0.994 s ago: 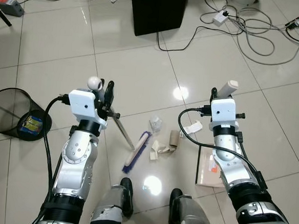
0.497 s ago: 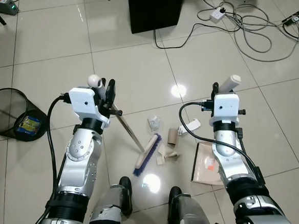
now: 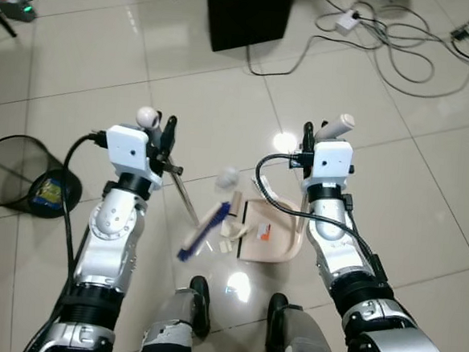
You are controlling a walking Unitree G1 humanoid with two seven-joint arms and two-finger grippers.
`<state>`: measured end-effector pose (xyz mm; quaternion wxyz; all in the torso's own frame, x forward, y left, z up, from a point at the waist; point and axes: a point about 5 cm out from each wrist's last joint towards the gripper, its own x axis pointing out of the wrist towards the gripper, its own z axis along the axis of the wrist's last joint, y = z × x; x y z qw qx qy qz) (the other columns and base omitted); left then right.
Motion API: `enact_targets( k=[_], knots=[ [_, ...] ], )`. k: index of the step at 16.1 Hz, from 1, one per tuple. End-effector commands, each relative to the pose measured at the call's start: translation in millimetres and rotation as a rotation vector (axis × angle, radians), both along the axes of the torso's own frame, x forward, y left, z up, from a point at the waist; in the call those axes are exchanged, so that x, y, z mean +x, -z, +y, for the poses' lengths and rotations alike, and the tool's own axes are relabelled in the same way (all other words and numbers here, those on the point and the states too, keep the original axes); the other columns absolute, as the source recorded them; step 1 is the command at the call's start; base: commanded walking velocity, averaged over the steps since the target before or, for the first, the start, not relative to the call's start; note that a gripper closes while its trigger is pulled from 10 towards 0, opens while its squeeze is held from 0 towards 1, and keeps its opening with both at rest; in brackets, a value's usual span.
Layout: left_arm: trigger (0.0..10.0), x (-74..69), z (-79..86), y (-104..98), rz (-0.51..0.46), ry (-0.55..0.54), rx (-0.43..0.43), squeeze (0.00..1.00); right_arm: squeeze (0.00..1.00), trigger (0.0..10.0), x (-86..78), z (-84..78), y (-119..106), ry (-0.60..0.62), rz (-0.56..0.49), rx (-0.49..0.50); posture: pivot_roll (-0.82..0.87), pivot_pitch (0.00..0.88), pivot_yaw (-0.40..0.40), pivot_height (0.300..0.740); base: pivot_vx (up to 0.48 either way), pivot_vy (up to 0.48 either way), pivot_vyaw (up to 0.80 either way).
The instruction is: Sweep floor
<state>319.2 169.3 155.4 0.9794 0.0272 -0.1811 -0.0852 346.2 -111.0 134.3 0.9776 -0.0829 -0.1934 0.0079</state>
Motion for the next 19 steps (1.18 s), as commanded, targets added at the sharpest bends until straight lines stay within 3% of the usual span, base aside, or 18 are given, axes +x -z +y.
enact_targets(
  k=[1, 4, 7, 8, 10, 12, 15, 19],
  knots=[
    [10.0, -0.5, 2.1, 5.4, 0.019, 0.001, 0.019, 0.00, 0.00, 10.0, -3.9, 0.3, 8.2, -0.010, 0.019, -0.006, 0.13, 0.321, 0.053, 0.740, 0.000, 0.000, 0.00],
    [10.0, -1.1, -0.9, 10.6, 0.028, 0.020, 0.024, 0.00, 0.00, 10.0, -7.7, -0.9, 18.8, -0.001, 0.051, -0.021, 0.13, 0.318, 0.056, 0.740, 0.000, 0.000, 0.00],
    [10.0, -4.1, -10.6, 18.4, 0.069, 0.041, -0.024, 0.00, 0.00, 10.0, -10.5, -5.6, 27.7, 0.027, 0.089, 0.006, 0.14, 0.306, 0.054, 0.740, 0.000, 0.000, 0.00],
    [10.0, -3.8, -15.9, 18.2, 0.085, 0.051, -0.088, 0.00, 0.00, 10.0, -10.7, -6.9, 29.0, 0.037, 0.095, 0.019, 0.13, 0.297, 0.054, 0.740, 0.000, 0.000, 0.00],
    [10.0, 3.3, -22.6, 3.8, 0.096, 0.047, -0.356, 0.00, 0.00, 10.0, -8.9, -10.8, 26.5, 0.062, 0.093, 0.060, 0.13, 0.272, 0.052, 0.740, 0.000, 0.000, 0.00],
    [10.0, 9.3, -21.1, -6.1, 0.074, 0.041, -0.414, 0.00, 0.00, 10.0, -7.6, -14.1, 25.0, 0.076, 0.091, 0.076, 0.13, 0.251, 0.053, 0.740, 0.000, 0.000, 0.00],
    [10.0, 16.0, -18.0, -13.2, 0.057, 0.042, -0.418, 0.00, 0.00, 10.0, -6.7, -19.1, 24.2, 0.094, 0.089, 0.090, 0.12, 0.232, 0.054, 0.740, 0.000, 0.000, 0.00],
    [10.0, 29.6, -8.0, -29.9, 0.010, 0.093, -0.294, 0.00, 0.00, 10.0, -12.8, -40.8, 24.0, 0.155, 0.060, 0.176, 0.10, 0.144, 0.065, 0.740, 0.000, 0.000, 0.00]
  ],
)
